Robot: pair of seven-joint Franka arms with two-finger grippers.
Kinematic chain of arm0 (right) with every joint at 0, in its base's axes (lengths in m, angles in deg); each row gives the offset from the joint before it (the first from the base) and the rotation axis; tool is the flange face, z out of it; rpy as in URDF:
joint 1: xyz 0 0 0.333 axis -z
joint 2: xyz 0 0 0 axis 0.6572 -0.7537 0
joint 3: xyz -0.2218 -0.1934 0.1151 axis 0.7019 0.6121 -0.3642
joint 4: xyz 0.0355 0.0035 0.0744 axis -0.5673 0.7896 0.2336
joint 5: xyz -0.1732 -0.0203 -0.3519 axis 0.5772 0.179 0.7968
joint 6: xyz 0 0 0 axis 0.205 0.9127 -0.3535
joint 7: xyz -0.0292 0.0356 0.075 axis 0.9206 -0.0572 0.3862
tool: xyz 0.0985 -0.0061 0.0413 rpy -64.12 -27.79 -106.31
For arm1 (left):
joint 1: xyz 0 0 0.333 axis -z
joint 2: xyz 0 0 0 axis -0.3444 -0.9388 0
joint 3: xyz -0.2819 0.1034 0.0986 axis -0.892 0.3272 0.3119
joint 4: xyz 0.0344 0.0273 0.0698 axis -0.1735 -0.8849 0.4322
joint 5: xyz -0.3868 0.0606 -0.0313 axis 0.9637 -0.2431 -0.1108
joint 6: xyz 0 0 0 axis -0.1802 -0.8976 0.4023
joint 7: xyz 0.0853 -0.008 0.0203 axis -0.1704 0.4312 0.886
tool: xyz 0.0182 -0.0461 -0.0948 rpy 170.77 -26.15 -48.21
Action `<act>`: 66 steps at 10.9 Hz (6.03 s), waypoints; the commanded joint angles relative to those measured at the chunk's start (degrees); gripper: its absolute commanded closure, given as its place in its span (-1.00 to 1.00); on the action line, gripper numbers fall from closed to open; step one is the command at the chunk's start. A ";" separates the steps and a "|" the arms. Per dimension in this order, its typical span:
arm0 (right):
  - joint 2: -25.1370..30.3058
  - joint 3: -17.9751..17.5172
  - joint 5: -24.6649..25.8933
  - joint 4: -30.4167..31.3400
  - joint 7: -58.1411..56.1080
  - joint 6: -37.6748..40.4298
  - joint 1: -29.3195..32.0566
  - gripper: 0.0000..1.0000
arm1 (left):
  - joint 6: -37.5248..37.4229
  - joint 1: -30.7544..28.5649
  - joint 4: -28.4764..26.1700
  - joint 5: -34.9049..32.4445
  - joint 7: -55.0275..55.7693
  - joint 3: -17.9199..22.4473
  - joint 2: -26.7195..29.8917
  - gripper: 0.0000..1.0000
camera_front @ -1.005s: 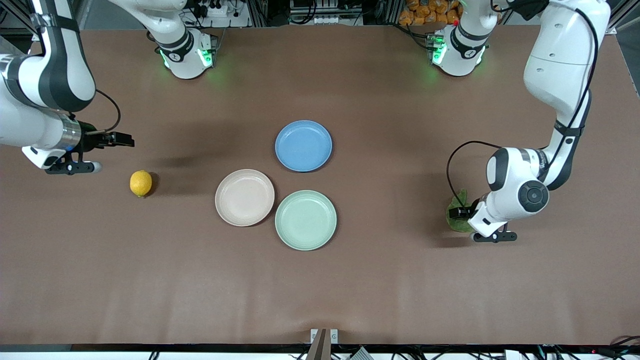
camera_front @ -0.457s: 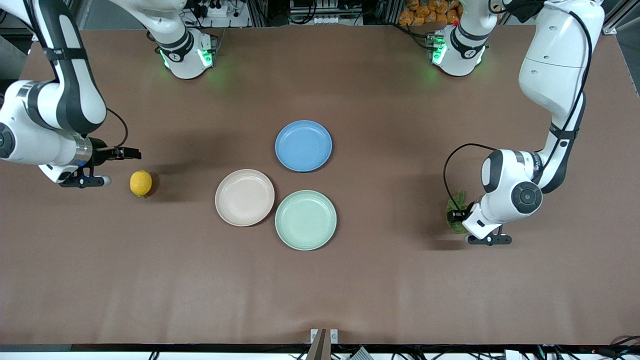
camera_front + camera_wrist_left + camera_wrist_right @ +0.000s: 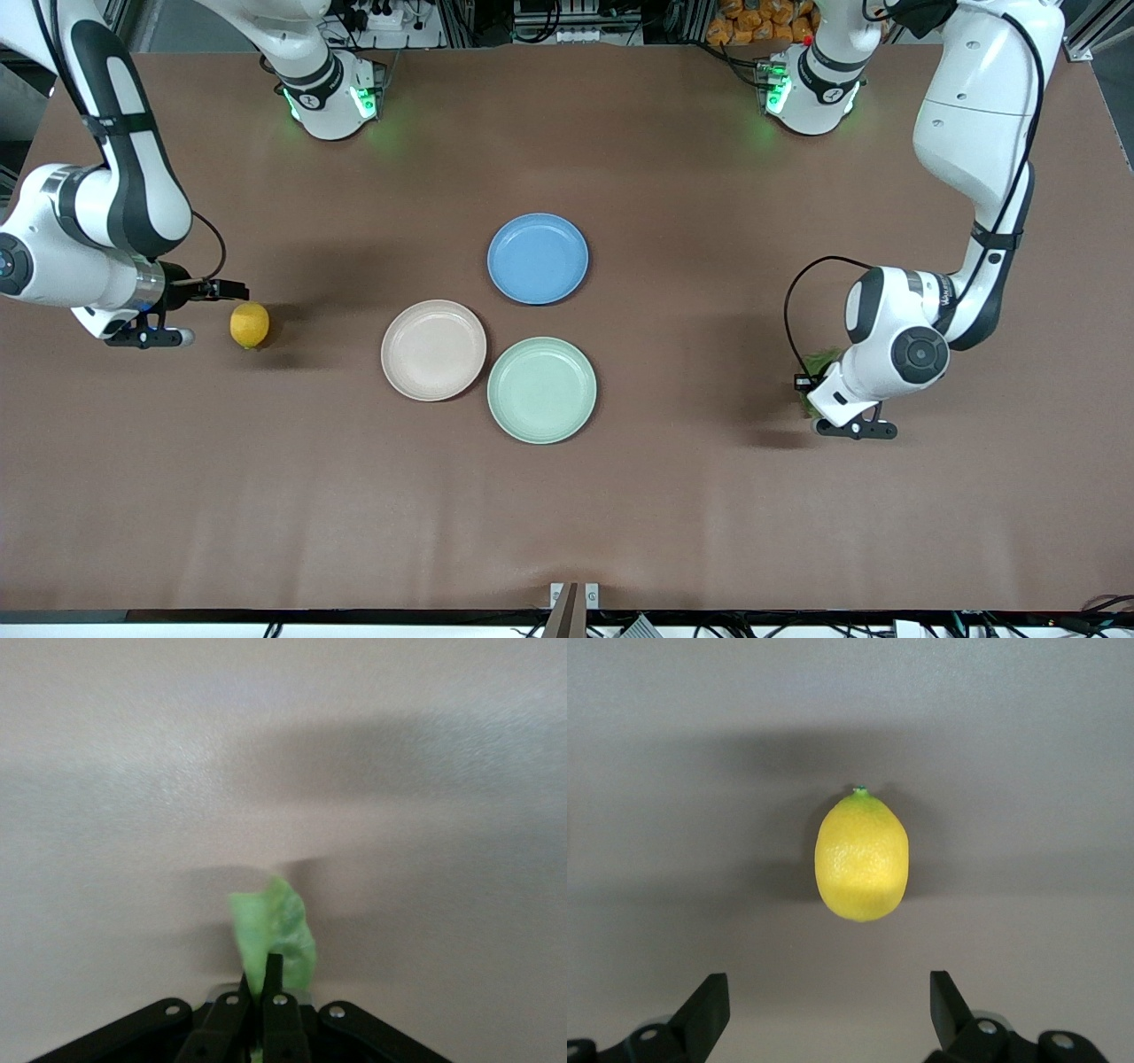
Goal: Place lemon and lettuce in plates
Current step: 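Grasp the lettuce with the left gripper while the right gripper grasps the lemon, then carry the lettuce toward the mint plate while the right gripper lifts the lemon, then release the lettuce onto the mint plate while the right gripper carries the lemon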
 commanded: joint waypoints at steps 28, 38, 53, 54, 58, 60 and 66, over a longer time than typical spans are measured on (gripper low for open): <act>-14.10 -0.70 -0.63 -4.06 0.08 -8.81 2.92 -0.33 | 2.84 26.12 19.86 32.32 29.44 -1.16 -6.01 1.00; -12.17 -1.05 -4.23 -7.57 9.39 0.15 -1.03 0.86 | 10.50 28.94 20.30 32.32 31.48 -1.16 -11.99 1.00; -12.07 -2.46 -10.92 -15.92 55.73 -1.04 -19.99 0.85 | 6.92 26.75 21.00 31.80 33.07 -0.20 -11.21 -0.39; -13.47 -2.37 -10.04 -16.01 62.94 -3.95 -23.06 0.85 | 4.99 26.57 21.09 31.80 32.45 -0.02 -11.03 -0.39; -17.35 -2.28 -8.63 -18.47 71.62 -7.49 -26.87 0.85 | -1.86 23.76 21.09 31.71 29.73 0.42 -10.06 -0.39; -18.75 -2.20 -8.63 -18.82 71.80 -7.49 -27.23 0.83 | -5.56 21.66 21.09 31.19 26.75 0.86 -9.10 -0.39; -19.37 -2.11 -7.84 -18.73 73.83 -7.14 -27.76 -1.00 | -14.18 16.82 21.00 20.23 23.04 1.57 -6.02 -0.60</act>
